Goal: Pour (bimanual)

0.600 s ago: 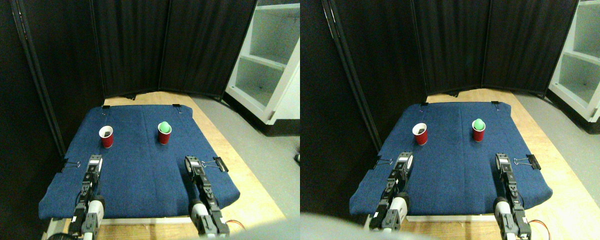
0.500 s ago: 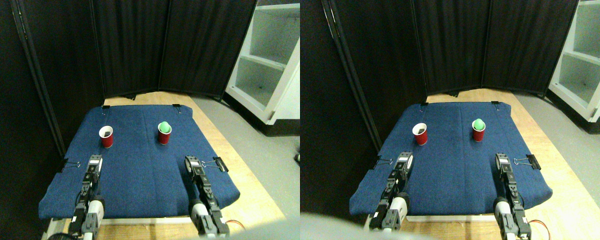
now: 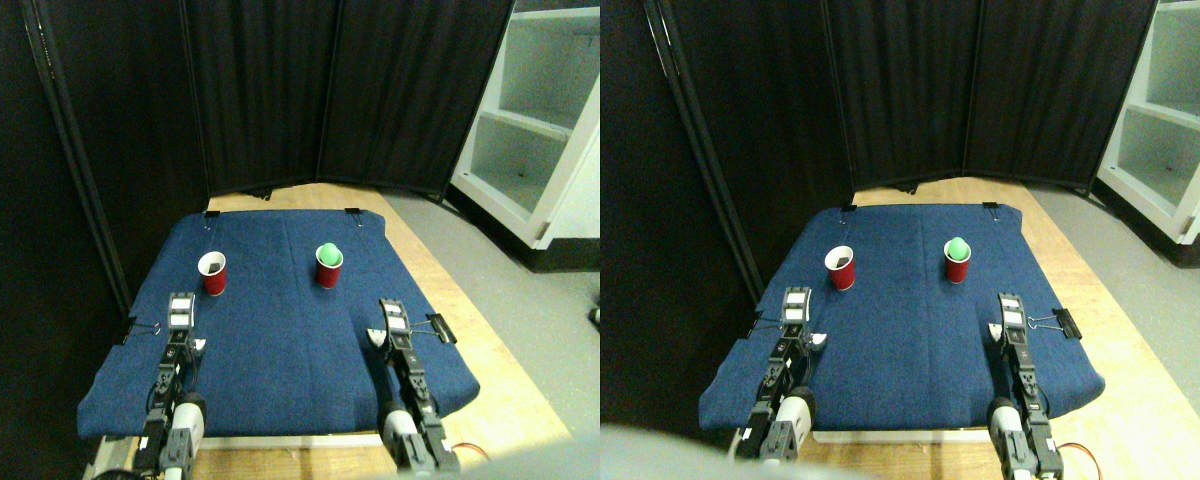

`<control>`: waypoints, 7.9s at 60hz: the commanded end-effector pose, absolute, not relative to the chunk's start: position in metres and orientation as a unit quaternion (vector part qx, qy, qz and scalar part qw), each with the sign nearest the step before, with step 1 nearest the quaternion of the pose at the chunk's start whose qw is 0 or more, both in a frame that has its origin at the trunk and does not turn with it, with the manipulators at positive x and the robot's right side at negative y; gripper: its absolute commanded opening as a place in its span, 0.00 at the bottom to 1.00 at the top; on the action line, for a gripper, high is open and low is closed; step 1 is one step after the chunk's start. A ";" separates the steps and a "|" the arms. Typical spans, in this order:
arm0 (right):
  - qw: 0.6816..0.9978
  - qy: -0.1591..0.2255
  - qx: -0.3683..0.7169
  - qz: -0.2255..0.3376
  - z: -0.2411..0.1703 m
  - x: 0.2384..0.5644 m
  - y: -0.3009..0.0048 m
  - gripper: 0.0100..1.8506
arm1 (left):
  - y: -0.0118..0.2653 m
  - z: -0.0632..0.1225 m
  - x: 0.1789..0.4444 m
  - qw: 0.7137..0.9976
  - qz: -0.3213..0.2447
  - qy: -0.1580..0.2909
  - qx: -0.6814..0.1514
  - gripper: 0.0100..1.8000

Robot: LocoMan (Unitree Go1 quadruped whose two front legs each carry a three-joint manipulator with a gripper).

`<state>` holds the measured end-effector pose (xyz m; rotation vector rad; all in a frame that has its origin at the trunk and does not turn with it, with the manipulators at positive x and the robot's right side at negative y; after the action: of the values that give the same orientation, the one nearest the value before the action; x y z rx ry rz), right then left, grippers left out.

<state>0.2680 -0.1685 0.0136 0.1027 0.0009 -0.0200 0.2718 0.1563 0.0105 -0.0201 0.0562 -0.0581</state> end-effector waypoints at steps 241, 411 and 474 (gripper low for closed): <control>0.723 0.027 0.682 -0.110 -0.020 0.402 -0.118 0.56 | 0.144 -0.029 0.402 0.716 0.119 0.031 -0.688 0.57; 0.866 0.018 0.500 0.028 0.116 0.430 -0.087 0.17 | 0.025 0.061 0.421 0.739 0.046 0.117 -0.662 0.18; 0.895 0.050 0.438 0.070 0.133 0.450 -0.066 0.17 | 0.007 0.066 0.425 0.738 0.027 0.134 -0.661 0.18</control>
<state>0.4485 -0.0697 0.1272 0.9031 0.1319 0.1296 0.4219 0.0128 0.0626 -1.4449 0.3028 0.0846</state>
